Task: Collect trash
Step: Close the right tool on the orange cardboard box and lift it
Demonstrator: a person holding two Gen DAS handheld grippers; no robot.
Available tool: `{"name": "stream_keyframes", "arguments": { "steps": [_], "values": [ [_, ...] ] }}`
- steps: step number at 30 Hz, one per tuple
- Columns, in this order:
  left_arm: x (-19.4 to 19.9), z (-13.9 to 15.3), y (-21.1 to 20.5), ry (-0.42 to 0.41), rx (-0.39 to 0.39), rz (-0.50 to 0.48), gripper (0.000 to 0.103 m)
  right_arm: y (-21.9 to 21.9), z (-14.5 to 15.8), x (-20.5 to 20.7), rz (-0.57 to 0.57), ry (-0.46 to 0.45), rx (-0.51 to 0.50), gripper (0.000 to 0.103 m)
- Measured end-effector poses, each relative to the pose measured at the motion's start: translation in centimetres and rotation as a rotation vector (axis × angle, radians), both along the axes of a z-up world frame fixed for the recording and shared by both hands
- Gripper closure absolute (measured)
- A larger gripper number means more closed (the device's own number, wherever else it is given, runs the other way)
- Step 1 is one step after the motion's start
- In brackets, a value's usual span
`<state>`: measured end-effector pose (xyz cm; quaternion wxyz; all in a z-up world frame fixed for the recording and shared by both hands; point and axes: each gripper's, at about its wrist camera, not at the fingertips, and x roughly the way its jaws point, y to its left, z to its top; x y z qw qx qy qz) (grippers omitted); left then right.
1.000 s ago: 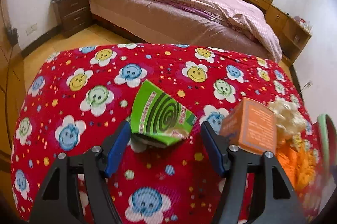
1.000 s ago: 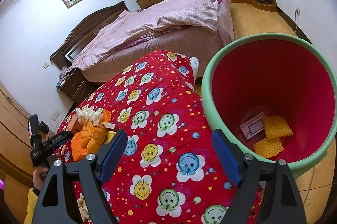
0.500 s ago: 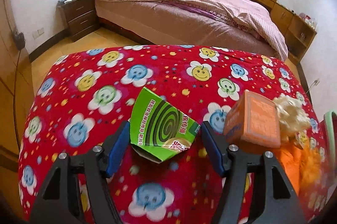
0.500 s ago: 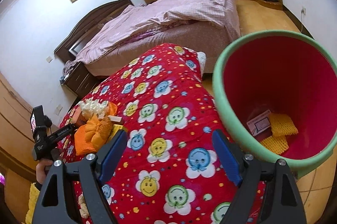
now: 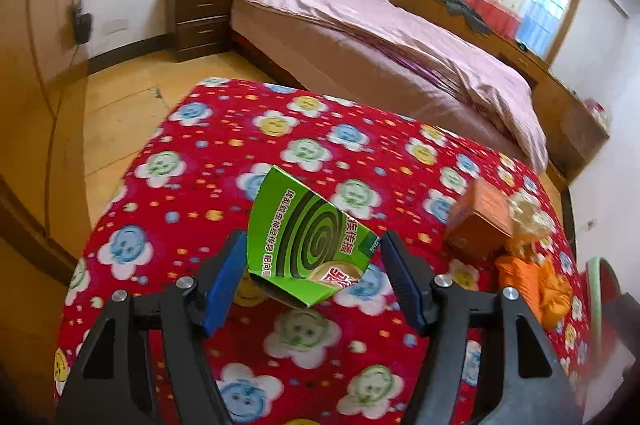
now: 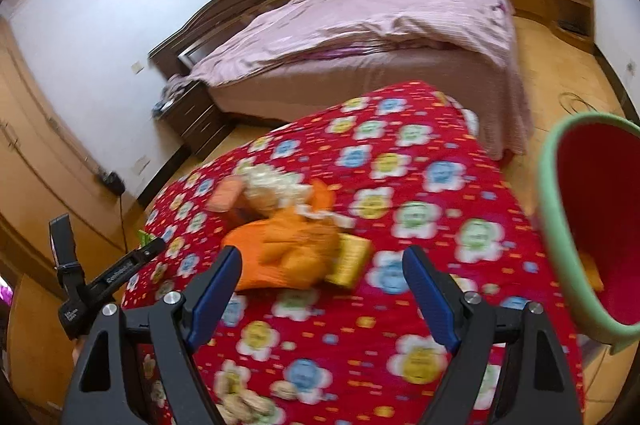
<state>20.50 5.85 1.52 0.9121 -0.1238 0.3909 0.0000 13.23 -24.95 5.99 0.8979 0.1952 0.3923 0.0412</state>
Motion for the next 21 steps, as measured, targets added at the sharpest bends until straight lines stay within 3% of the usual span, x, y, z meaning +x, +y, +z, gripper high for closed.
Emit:
{"name": "stream_keyframes", "arguments": {
  "steps": [14,21],
  "values": [
    [-0.5,-0.7,3.2,-0.014,-0.048,0.113,0.035,10.5,-1.3,7.3,0.152,0.058,-0.053,0.019],
    [-0.5,-1.1,3.9,-0.007,-0.088,0.118,0.035,13.0,-3.0,10.4,0.118,0.088,-0.090,0.022]
  ]
}}
